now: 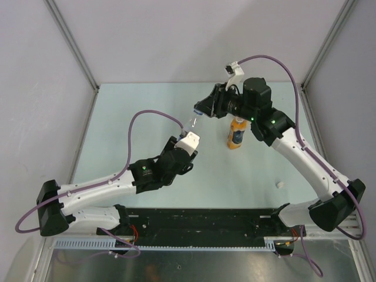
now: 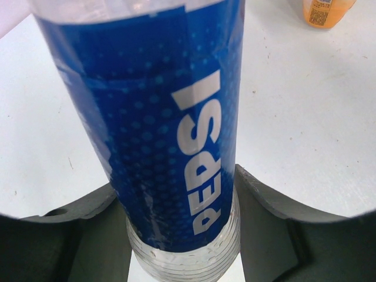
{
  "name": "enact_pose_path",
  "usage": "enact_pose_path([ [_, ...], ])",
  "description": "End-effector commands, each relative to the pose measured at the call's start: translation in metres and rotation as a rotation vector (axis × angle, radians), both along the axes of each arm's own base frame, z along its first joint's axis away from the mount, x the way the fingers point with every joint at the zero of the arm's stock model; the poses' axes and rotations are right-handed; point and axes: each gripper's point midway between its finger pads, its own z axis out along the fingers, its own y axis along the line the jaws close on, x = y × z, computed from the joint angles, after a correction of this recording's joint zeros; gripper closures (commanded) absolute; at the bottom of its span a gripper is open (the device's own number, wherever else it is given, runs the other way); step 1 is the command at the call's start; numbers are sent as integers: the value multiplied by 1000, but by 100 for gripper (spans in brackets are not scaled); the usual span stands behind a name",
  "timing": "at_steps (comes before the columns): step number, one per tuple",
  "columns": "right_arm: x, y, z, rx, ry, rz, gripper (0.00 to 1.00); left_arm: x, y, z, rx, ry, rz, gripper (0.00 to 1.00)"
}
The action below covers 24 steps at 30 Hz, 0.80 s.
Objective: Unscrew the bottle caps
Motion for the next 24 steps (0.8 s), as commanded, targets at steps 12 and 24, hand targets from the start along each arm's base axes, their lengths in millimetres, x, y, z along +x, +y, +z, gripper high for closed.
enact_pose_path([
  [12,0,-48,49,60,-142,-101,96,0,-9,11,-43,-5,-4,100],
  [24,3,-88,40,21,-143,-193,96,1,-15,9,-38,6,-17,100],
])
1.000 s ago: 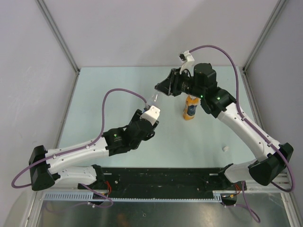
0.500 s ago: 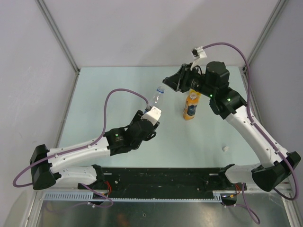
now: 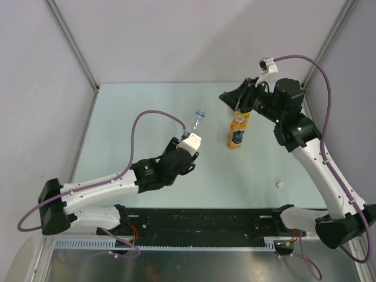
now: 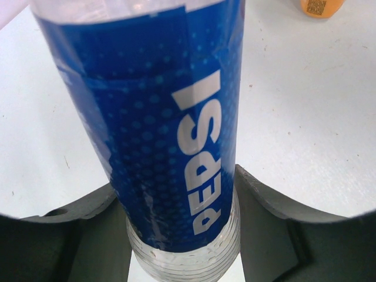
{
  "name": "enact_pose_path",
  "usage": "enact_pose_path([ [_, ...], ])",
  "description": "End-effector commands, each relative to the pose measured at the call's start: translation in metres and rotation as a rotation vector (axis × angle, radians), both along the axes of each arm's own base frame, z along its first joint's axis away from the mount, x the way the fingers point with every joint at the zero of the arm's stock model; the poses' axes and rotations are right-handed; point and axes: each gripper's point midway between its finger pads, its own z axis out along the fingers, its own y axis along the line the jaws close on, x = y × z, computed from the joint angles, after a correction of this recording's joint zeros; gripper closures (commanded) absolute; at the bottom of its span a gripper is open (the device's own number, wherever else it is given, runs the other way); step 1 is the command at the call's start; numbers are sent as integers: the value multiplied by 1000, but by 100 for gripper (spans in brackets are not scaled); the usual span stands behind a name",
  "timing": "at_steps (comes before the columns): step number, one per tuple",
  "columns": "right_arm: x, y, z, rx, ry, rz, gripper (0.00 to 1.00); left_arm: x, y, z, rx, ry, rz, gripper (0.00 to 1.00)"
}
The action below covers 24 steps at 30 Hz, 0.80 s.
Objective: Unscrew the bottle caps
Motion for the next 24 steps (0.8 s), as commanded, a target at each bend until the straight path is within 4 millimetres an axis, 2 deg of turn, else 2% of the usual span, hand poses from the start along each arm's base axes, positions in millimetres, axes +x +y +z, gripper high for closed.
enact_pose_path([
  [1,-5,-14,7,-10,-41,-28,96,2,-14,16,-57,-10,-9,100],
  [9,-7,-14,-16,-50,5,-14,96,2,-25,8,-62,42,-64,100],
  [14,-6,-13,-37,-87,50,-4,97,3,-28,8,-155,105,-125,100],
  [20,-5,-3,-68,-143,102,18,98,3,-19,16,-275,148,-174,100],
  [24,-4,9,-88,-190,127,40,98,4,-7,24,-380,167,-193,100],
])
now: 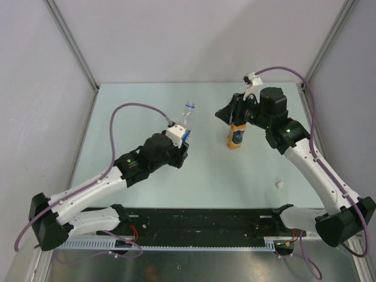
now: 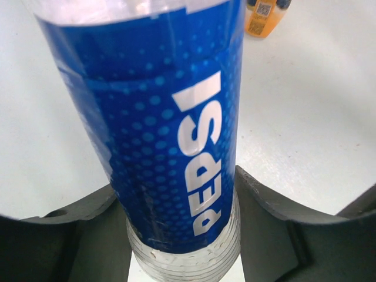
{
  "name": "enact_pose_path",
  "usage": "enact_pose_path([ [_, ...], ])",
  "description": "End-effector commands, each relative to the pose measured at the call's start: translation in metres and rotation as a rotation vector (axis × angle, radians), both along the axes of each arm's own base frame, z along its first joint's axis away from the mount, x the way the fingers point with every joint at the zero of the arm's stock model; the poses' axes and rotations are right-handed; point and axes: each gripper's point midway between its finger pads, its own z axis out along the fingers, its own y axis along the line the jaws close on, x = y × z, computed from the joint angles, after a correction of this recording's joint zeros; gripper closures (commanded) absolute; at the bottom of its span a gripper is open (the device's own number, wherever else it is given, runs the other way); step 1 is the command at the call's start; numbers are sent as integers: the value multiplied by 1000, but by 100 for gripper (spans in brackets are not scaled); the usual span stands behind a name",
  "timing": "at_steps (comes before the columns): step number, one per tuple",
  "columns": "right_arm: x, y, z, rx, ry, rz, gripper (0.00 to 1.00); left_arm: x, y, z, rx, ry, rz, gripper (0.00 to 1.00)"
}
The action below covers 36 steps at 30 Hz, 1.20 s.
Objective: Unscrew the bottle caps
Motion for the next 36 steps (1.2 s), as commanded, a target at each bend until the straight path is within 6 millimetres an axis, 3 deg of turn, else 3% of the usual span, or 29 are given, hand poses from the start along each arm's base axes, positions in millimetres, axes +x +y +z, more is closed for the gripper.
enact_pose_path([
  [1,0,12,-24,-70,16,28,98,-6,-2,26,-200,10,-70,100],
  [10,-2,39,-70,-162,42,102,97,-28,3,66,-454,16,-223,100],
  [18,-9,64,-129,-239,108,178,95,-56,-5,112,-622,-25,-425,100],
  [26,-17,76,-190,-344,208,247,79,-61,-10,115,-671,-24,-473,100],
  [29,-19,78,-203,-366,231,256,73,-61,-10,113,-674,-15,-477,100],
  [36,-19,77,-211,-411,223,249,52,-60,-12,113,-670,-6,-488,100],
])
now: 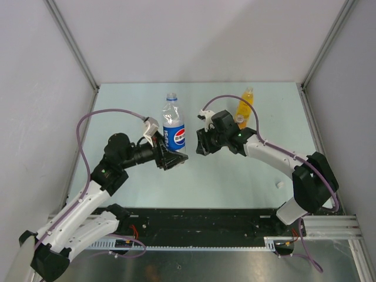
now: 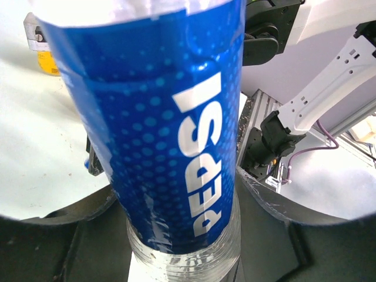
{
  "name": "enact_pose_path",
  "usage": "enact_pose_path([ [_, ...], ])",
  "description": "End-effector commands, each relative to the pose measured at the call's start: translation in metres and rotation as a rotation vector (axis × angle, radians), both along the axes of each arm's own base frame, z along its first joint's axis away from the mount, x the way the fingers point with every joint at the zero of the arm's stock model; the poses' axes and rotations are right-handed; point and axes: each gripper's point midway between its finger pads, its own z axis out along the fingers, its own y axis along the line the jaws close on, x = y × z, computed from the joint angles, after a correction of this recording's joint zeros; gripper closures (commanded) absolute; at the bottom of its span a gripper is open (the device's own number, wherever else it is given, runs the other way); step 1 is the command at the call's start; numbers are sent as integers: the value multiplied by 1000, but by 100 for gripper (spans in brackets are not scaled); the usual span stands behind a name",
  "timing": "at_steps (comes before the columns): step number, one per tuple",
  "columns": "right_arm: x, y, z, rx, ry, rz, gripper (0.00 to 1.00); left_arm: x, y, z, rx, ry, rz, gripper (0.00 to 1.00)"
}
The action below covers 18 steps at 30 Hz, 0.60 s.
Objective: Unscrew the bottle caps
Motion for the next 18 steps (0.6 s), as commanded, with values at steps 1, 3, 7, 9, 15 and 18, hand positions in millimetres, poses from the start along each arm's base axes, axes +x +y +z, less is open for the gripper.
enact_pose_path([
  [1,5,1,-2,-33,-56,6,48,-1,-2,13,-34,-30,-22,100],
  [3,5,1,-3,-46,-66,3,43,0,-1,13,-34,-31,-19,100],
  [7,5,-1,-2,-63,-79,3,37,1,-1,14,-36,-32,-13,100],
  [9,5,-3,-1,-67,-85,1,35,1,-1,15,-36,-34,-12,100],
  [15,1,-5,18,-49,-128,14,23,0,-1,16,-37,-34,-16,100],
  [18,-1,-4,36,-13,-163,29,16,-2,-2,19,-38,-45,-32,100],
])
